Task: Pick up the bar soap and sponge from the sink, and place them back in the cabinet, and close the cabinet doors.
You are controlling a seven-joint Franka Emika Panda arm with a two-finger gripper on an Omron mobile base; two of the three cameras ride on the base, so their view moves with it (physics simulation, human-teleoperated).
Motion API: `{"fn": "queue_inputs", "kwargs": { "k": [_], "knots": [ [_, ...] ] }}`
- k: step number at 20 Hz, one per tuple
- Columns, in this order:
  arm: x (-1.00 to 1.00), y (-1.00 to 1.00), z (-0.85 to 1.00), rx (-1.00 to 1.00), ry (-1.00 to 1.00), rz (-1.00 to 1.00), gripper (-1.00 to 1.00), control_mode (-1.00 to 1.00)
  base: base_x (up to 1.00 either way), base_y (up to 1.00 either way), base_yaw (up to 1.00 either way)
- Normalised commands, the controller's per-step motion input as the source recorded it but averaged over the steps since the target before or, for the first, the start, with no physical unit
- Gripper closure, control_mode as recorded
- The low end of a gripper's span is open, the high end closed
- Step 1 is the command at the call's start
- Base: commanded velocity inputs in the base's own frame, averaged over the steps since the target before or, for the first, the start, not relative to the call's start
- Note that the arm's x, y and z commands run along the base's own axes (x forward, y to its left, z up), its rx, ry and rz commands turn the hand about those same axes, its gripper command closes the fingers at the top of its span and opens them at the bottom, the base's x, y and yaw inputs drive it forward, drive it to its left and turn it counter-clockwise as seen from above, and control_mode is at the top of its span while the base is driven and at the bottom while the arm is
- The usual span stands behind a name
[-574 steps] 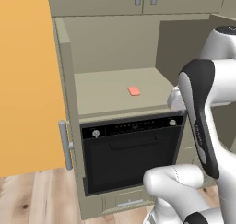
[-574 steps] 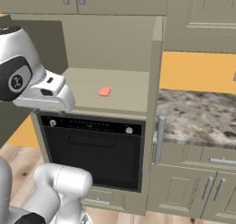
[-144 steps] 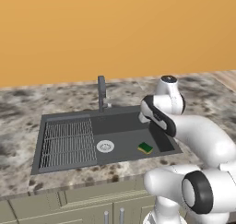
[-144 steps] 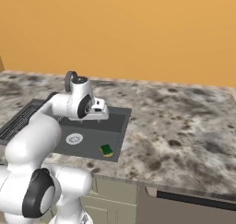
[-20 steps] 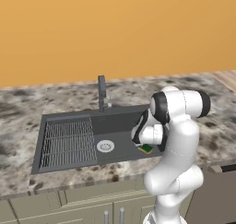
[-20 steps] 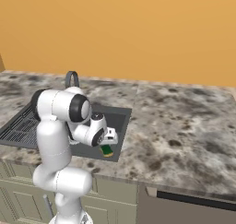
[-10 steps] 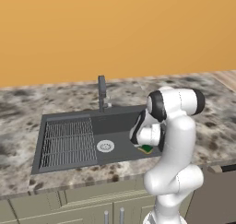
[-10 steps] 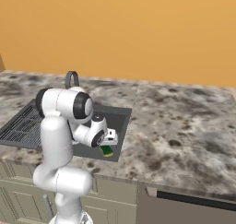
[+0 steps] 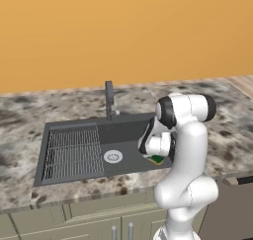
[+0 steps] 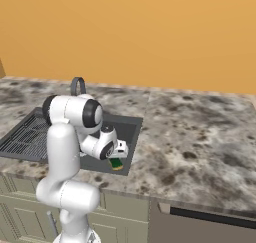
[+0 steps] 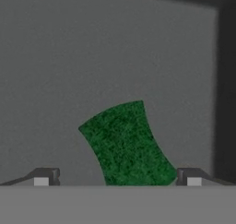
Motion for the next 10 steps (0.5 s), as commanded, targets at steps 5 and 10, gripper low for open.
{"fn": "queue_inputs", "kwargs": {
  "k": [5, 10],
  "knots": [
    [0.03, -0.03, -0.13, 0.0, 0.0, 0.0, -1.0, -1.0, 0.0, 0.0, 0.0],
    [0.07, -0.03, -0.1, 0.0, 0.0, 0.01, -1.0, -1.0, 0.0, 0.0, 0.0]
  ]
}}
